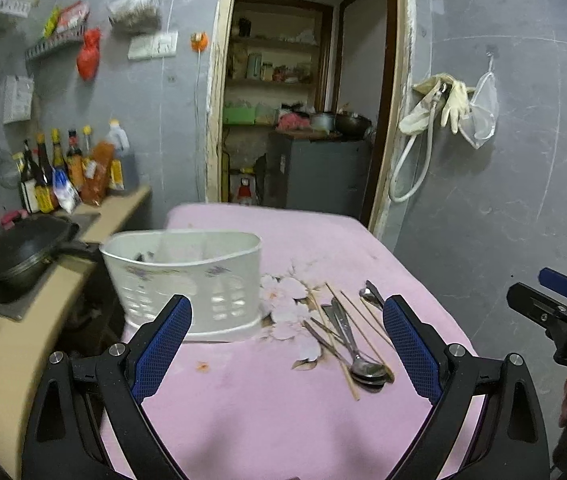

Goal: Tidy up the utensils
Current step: 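Lower the left tool to a spoon while the right tool lowers to a fork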

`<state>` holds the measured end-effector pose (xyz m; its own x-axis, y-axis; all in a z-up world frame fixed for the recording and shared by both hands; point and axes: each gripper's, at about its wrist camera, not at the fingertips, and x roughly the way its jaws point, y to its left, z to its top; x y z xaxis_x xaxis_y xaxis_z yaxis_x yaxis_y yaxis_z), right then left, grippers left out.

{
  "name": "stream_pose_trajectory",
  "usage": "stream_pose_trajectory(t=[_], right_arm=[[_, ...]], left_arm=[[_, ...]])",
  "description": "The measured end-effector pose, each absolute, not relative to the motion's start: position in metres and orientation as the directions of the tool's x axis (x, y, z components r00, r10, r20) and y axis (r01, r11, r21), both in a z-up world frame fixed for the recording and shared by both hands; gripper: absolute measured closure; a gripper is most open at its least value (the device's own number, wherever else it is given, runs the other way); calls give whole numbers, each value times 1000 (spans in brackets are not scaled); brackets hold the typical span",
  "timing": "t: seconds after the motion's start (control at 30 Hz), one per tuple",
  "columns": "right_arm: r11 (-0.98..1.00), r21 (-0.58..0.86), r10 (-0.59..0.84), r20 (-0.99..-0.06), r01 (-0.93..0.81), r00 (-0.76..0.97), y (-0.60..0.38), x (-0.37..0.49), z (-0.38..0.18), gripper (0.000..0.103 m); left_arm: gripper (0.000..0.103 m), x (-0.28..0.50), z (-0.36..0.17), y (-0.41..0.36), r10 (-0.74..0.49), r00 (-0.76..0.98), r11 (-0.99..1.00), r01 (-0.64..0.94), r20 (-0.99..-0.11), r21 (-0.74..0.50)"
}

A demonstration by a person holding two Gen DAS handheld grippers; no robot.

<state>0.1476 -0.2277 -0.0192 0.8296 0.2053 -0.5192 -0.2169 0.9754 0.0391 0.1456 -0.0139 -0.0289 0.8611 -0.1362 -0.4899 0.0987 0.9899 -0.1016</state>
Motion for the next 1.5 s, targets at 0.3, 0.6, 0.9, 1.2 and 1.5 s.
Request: stream_pose_trajectory(t=[0.3, 0.6, 0.9, 1.2, 1.5], right_arm=[[953, 105, 281, -658, -284, 698, -245, 237, -67, 14], [924, 166, 341, -768, -345, 543, -245, 305, -115, 49], [897, 193, 375, -809, -398, 452, -238, 334, -139, 60], [894, 217, 386, -816, -392, 431, -232, 356, -144, 69], [885, 290, 419, -837, -363, 353, -238, 358, -145, 89]], left_arm=[[16, 202, -71, -32, -148, 808, 984, 61, -570, -168], [68, 254, -132, -48, -212, 613, 976, 87, -761, -202], [87, 280, -160, -43, -263, 477, 960, 44, -839, -276], [95, 292, -159, -24, -323, 444, 919, -65, -835, -390], [100, 293, -157, -21, -339, 437, 901, -103, -833, -421]])
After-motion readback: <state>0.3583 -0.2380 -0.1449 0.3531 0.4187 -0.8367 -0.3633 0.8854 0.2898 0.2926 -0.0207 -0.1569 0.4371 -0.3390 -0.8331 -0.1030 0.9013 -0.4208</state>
